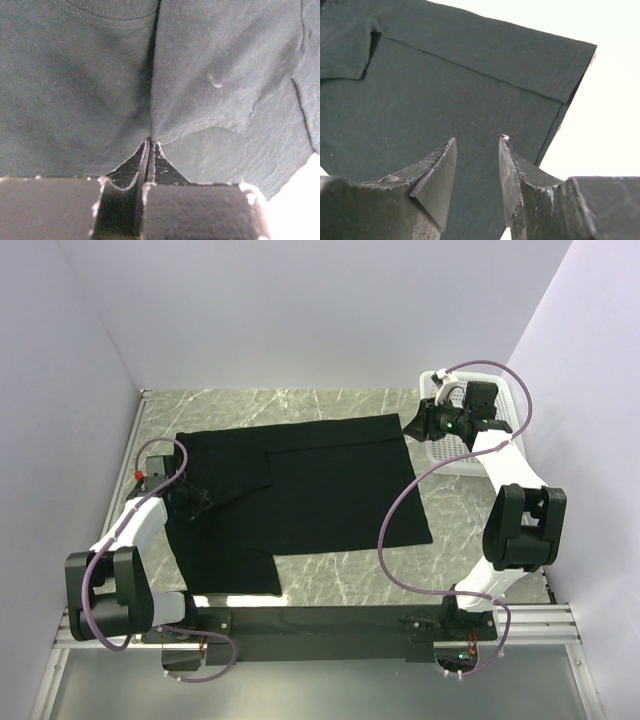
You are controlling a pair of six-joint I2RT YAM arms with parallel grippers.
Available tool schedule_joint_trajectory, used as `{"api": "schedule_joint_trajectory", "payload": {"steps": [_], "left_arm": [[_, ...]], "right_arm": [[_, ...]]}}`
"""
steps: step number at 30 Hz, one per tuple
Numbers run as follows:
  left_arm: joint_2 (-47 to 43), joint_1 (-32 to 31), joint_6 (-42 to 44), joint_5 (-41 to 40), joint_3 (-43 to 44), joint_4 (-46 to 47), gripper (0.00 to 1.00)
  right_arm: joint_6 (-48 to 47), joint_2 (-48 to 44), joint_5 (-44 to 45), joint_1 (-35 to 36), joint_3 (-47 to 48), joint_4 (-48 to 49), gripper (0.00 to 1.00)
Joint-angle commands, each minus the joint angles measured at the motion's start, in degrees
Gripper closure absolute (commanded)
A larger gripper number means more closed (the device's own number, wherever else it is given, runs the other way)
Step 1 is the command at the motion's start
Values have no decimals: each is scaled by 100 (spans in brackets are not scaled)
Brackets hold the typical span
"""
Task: Fold and stack the t-shirts
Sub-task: Fold the tshirt
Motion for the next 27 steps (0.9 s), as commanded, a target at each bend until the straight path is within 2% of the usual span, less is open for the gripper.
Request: {"api": "schedule_joint_trajectory", "payload": {"steps": [1, 7, 20, 23, 24, 26, 27], "left_arm": [[-186, 132, 179, 303, 35, -70, 99], [-195, 272, 284, 593, -53, -52, 99], [-256, 545, 443, 611, -132, -237, 99], [-326, 580, 495, 611, -88, -359, 97], [-388, 598, 522, 585, -79, -404, 81], [-660, 633, 600, 584, -18, -474, 60], [-765, 642, 627, 602, 0, -544, 44]], "right_arm": [[22, -320, -48, -52, -36, 173, 53], [31, -311, -57, -52, -36, 182, 53], [5, -328, -57, -52, -98, 208, 53], [-30, -337, -48, -61, -98, 182, 53], [-65, -337, -39, -52, -98, 182, 53], [-109, -363, -21, -52, -98, 147, 53], [-171, -381, -4, -52, -107, 129, 53]]}}
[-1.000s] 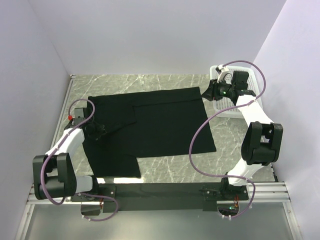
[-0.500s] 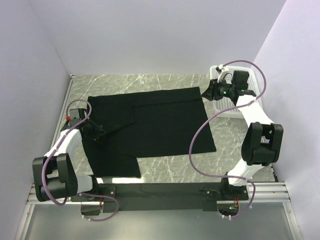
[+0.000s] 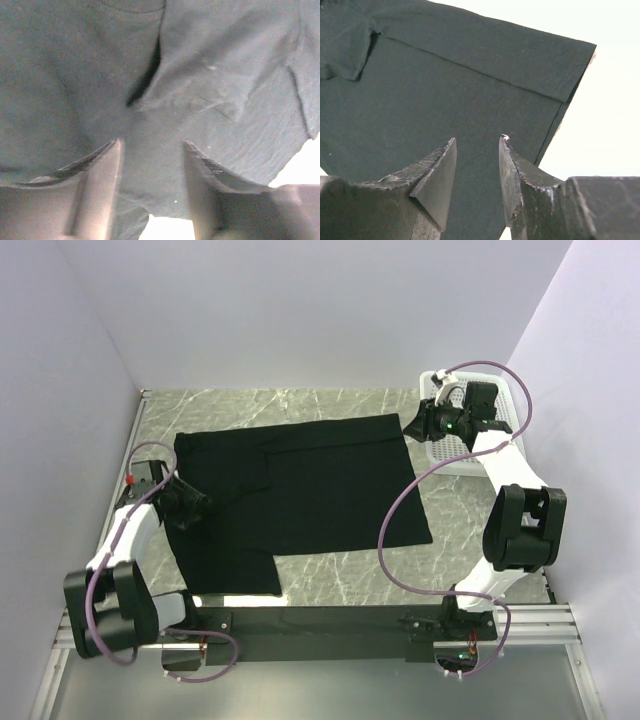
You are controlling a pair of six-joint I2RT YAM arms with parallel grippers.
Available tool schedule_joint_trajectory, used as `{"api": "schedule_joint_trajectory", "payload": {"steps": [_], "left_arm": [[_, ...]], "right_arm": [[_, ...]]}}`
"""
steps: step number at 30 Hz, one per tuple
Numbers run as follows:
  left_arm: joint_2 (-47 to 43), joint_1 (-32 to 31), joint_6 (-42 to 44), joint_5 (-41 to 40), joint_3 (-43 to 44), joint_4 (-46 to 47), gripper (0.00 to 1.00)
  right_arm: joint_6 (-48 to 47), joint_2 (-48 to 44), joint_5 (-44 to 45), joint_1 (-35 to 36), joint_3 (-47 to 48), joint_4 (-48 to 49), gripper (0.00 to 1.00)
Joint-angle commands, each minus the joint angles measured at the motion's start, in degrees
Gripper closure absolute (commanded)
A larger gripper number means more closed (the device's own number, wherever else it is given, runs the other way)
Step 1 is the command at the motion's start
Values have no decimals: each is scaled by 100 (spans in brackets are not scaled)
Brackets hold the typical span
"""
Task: Fold and stack the t-shirts
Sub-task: Fold the tshirt
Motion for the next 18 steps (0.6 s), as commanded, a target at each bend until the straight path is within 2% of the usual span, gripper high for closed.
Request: {"api": "schedule_joint_trajectory", "payload": {"steps": [1, 3, 8, 10, 14, 18], "left_arm": [[-643, 62, 201, 62, 138, -204, 39], [-837, 62, 358, 159, 190, -282, 29], [-1409, 158, 833, -429, 437, -406, 22], [-1427, 247, 904, -658, 437, -22, 20], [-849, 396, 1035, -431, 524, 883, 22], [161, 449, 1317, -263, 1286, 1369, 24]], "right_arm": [[-160, -359, 13, -52, -80, 116, 53], [-239, -386, 22, -52, -98, 81, 53], [-520, -421, 22, -17, -46, -156, 53], [-792, -395, -4, 44, 25, -383, 53], [-1126, -359, -100, 141, 165, -753, 53], [-1346, -421, -153, 194, 201, -999, 53]]}}
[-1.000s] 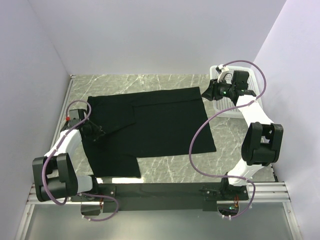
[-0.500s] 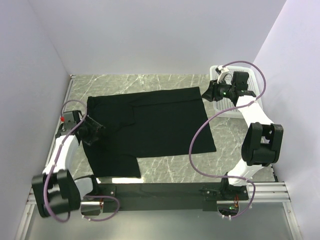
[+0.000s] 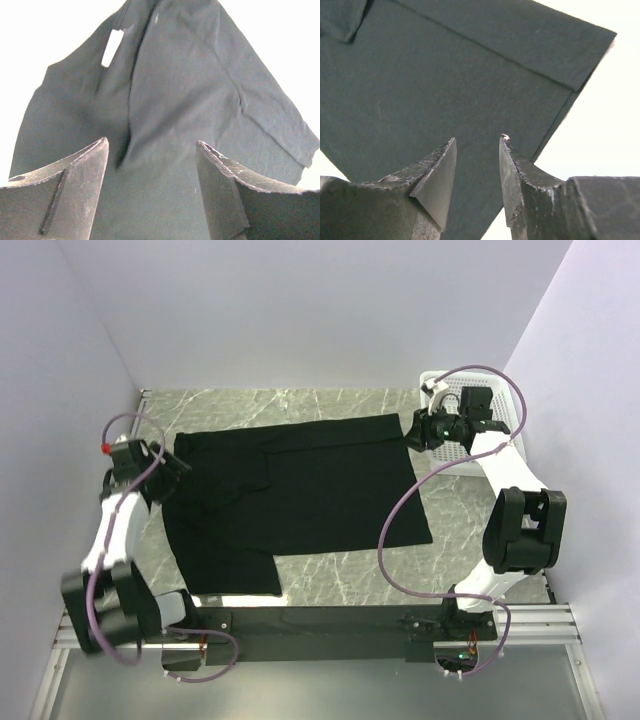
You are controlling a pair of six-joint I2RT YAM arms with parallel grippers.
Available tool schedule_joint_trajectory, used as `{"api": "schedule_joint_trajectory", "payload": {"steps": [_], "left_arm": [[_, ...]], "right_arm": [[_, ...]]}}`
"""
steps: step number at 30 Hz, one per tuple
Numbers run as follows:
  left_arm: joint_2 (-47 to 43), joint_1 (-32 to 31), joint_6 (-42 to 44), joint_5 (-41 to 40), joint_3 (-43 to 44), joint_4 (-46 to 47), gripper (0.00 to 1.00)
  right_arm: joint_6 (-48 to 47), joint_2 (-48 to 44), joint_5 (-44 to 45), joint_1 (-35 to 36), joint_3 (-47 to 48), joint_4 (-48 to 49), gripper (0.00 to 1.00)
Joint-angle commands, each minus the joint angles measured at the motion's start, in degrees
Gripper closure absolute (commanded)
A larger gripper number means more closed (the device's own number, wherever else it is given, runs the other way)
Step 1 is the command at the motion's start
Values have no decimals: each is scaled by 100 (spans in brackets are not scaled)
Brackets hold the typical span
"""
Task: Fold and stack the t-shirts
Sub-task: Fold the tshirt
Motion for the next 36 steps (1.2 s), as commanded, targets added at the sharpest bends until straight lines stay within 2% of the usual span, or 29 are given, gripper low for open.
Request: {"api": "schedule_joint_trajectory", "payload": {"steps": [1, 4, 7, 8, 11, 15, 21, 27, 33, 36], "left_arm": [[887, 71, 421, 152, 781, 840, 25], [1871, 194, 553, 258, 1546, 911, 30], [2759, 308, 562, 485, 2258, 946, 39], [2955, 343, 554, 521, 2425, 955, 45], [3693, 344, 597, 749, 3128, 850, 52], [4633, 344, 659, 926, 4181, 490, 55], [5145, 177, 562, 514, 4773, 85, 57], [5619, -43, 834, 241, 5430, -326, 56], [5989, -394, 1098, -892, 6240, -1083, 58], [6033, -526, 1230, -1402, 6364, -1339, 60]], "right_arm": [[-413, -314, -121, 74, 279, -379, 53], [-519, -340, -121, 127, 245, -520, 53], [-511, -384, -77, 162, 148, -477, 53], [-511, -384, -68, 162, 148, -485, 53], [-502, -340, -41, 179, 157, -520, 53], [-519, -244, 11, 188, 218, -573, 53], [-440, -129, 20, 188, 297, -582, 53], [-440, -41, 29, 188, 324, -599, 53], [-414, 3, 20, 188, 297, -556, 53], [-387, 11, 3, 188, 306, -521, 53]]}}
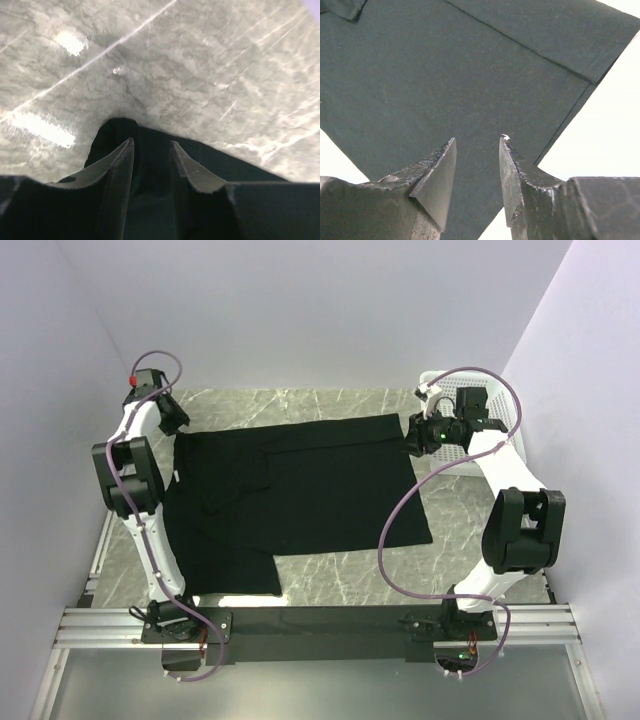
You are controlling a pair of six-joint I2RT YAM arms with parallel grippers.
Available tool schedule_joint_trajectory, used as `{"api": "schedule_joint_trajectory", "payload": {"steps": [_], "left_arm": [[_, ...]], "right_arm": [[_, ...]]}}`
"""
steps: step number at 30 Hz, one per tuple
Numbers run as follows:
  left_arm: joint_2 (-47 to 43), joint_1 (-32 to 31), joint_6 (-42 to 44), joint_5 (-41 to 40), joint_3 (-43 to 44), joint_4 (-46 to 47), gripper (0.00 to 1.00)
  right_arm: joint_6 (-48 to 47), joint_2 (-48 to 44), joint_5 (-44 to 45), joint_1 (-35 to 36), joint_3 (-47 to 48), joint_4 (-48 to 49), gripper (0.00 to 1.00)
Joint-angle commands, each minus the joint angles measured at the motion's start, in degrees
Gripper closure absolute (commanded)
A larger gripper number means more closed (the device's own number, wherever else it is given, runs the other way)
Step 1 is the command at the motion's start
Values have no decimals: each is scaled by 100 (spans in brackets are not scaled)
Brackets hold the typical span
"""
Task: Fold and stack the t-shirts
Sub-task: Fold the tshirt
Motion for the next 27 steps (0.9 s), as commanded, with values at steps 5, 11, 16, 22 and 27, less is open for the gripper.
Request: {"api": "schedule_joint_trajectory", "payload": {"steps": [5, 11, 16, 22, 27], "left_arm": [[253, -267, 486, -1107, 617, -782, 67], [552, -399, 582, -1546, 1056, -1125, 70], [613, -487, 723, -1837, 1083, -1152, 70], [772, -513, 802, -1828, 1259, -1223, 72], [789, -548, 838, -1969, 1329, -1223, 85]], "right_arm": [[48, 88, -43, 35, 291, 94, 53], [83, 124, -61, 35, 326, 120, 53], [83, 132, -35, 35, 335, 138, 53], [100, 185, -61, 35, 405, 138, 53], [118, 211, -61, 35, 432, 155, 53]]}}
